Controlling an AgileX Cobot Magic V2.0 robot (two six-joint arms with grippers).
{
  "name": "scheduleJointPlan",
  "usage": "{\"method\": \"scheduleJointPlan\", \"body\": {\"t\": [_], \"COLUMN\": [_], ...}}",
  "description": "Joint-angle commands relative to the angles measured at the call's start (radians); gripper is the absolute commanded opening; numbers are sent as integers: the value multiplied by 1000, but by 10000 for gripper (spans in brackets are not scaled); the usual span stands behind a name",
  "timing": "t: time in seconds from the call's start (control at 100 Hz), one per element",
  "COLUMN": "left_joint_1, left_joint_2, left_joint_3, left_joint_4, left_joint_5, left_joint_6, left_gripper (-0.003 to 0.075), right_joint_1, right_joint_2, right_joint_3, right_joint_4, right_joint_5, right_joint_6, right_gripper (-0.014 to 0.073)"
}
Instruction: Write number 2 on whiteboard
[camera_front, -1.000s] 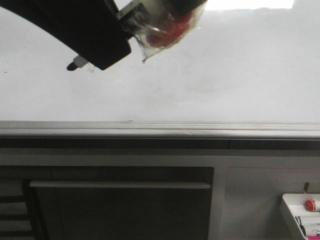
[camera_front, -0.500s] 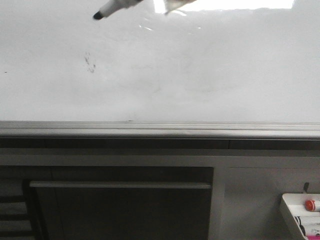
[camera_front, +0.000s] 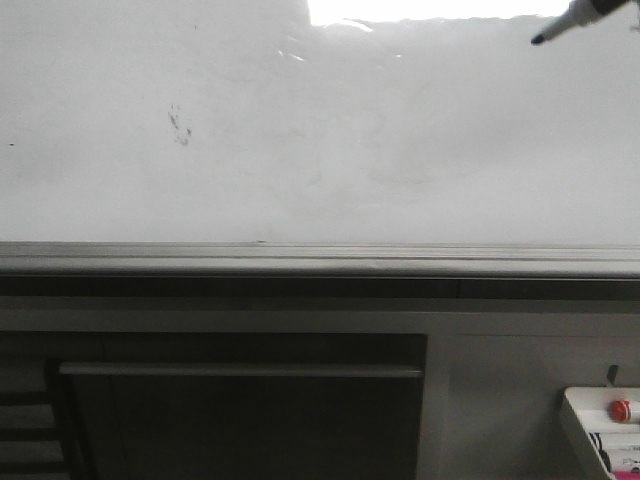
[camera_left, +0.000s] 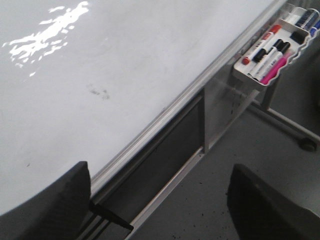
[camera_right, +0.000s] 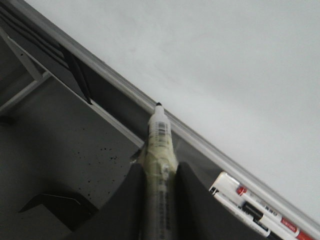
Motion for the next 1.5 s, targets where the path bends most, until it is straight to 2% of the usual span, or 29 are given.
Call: {"method": "scheduleJointPlan", "body": {"t": [0.0,0.15,0.32,0.47,0.57,0.61,0.71,0.75,0.83,0.92,1.12,1.3,1.49], "left_joint_1": [31,78,99,100,100,100,103,106,130,162,223,232,232], "left_joint_2": [-44,-84,-82,-82,-82,-82,-82,-82,-82,-82,-70,-43,1], "left_joint_3": [43,115,134,137,138,138,138,138,138,138,138,138,138], "left_joint_4": [25,25,25,42,63,69,85,85,89,97,99,97,95], "left_joint_5": [-104,-148,-150,-153,-153,-153,-168,-173,-192,-214,-253,-254,-258], "left_joint_6": [-71,-78,-78,-78,-78,-78,-78,-80,-104,-110,-110,-110,-110], "left_gripper": [524,524,524,524,524,524,524,524,524,524,524,524,524], "right_joint_1": [0,0,-5,-124,-235,-286,-405,-445,-461,-438,-366,-362,-361], "right_joint_2": [-21,-21,23,91,128,147,209,238,291,350,474,583,671], "right_joint_3": [11,34,35,-16,-59,-76,-111,-119,-137,-165,-303,-434,-486], "right_joint_4": [-25,-21,22,45,134,226,511,602,735,826,839,831,810], "right_joint_5": [-79,-50,-127,-69,-15,9,133,150,165,177,139,153,161], "right_joint_6": [47,47,98,90,-31,-106,-391,-455,-563,-647,-651,-648,-644], "right_gripper": [27,27,27,27,27,27,27,27,27,27,27,27,27]}}
